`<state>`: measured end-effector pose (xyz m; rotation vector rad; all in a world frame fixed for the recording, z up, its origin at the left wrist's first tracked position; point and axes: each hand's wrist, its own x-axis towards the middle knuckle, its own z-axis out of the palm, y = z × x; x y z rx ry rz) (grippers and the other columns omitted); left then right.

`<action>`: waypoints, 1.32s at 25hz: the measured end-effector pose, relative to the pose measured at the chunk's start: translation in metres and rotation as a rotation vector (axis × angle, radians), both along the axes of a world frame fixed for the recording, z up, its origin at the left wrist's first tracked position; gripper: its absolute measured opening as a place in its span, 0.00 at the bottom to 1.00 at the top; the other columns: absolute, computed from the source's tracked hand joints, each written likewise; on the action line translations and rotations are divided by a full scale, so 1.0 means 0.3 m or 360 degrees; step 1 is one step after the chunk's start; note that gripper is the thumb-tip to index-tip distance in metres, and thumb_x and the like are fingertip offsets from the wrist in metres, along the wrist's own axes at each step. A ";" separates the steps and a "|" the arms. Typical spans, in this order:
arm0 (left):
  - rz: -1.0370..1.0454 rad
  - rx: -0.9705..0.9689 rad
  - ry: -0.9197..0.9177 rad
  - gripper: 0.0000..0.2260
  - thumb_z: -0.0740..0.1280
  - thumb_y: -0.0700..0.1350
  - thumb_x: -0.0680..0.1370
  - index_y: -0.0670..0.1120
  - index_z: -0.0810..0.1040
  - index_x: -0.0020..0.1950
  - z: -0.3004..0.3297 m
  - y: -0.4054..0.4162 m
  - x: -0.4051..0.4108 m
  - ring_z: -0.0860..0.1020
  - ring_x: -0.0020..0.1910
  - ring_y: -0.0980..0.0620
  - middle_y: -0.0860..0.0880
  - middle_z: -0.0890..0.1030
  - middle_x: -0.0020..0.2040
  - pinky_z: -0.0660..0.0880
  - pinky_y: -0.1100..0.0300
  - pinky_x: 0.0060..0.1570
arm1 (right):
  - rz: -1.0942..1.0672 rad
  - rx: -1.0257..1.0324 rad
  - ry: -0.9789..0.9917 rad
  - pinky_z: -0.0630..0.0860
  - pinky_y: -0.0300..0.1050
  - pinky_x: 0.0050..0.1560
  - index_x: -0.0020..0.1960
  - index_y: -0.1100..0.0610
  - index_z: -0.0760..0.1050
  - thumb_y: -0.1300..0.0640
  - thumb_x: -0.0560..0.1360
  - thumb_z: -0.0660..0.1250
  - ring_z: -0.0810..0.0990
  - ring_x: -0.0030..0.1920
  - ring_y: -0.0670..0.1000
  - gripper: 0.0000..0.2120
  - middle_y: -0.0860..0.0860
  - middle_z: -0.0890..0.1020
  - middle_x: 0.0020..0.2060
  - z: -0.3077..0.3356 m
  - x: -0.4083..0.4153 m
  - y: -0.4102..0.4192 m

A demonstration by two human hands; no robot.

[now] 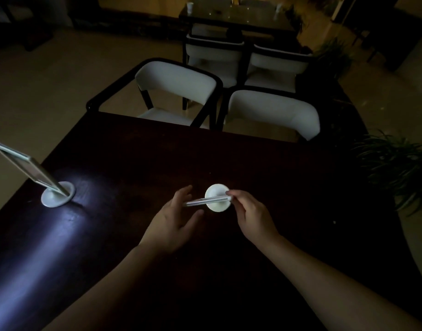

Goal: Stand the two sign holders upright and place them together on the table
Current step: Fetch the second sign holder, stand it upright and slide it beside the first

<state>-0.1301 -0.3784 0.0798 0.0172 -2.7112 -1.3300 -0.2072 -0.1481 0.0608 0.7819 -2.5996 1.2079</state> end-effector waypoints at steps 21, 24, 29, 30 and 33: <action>-0.0052 0.0070 -0.0284 0.45 0.69 0.61 0.71 0.58 0.44 0.79 -0.107 0.002 -0.051 0.62 0.75 0.57 0.53 0.60 0.79 0.67 0.50 0.70 | -0.0310 0.0015 -0.0732 0.71 0.33 0.48 0.72 0.49 0.66 0.50 0.82 0.61 0.78 0.60 0.46 0.19 0.48 0.78 0.64 -0.048 -0.086 -0.045; -0.0085 -0.0390 -0.0466 0.46 0.67 0.60 0.72 0.55 0.41 0.80 -0.150 0.013 -0.022 0.48 0.80 0.47 0.48 0.53 0.81 0.53 0.40 0.76 | -0.0273 0.0309 -0.0830 0.70 0.49 0.66 0.79 0.49 0.54 0.45 0.81 0.60 0.67 0.73 0.52 0.30 0.52 0.64 0.77 -0.096 -0.040 -0.028; -0.0206 -0.0874 -0.0717 0.45 0.64 0.62 0.75 0.52 0.37 0.79 -0.214 0.039 0.006 0.35 0.78 0.43 0.48 0.42 0.82 0.43 0.33 0.74 | -0.0130 0.0738 -0.0752 0.57 0.50 0.73 0.80 0.51 0.39 0.40 0.81 0.56 0.47 0.79 0.52 0.37 0.51 0.44 0.81 -0.163 0.044 -0.013; -0.0218 -0.0925 -0.0717 0.45 0.63 0.63 0.75 0.52 0.36 0.79 -0.224 0.045 0.008 0.34 0.77 0.43 0.48 0.41 0.82 0.43 0.32 0.74 | -0.0107 0.0795 -0.0715 0.54 0.50 0.74 0.80 0.50 0.39 0.39 0.81 0.56 0.44 0.79 0.52 0.37 0.51 0.43 0.81 -0.174 0.055 -0.009; -0.0242 -0.1049 -0.0691 0.45 0.60 0.65 0.75 0.52 0.35 0.79 -0.248 0.061 0.012 0.32 0.77 0.41 0.49 0.38 0.81 0.43 0.31 0.73 | -0.0013 0.0965 -0.0581 0.48 0.52 0.76 0.80 0.50 0.40 0.39 0.82 0.54 0.41 0.79 0.53 0.36 0.51 0.43 0.81 -0.197 0.069 -0.001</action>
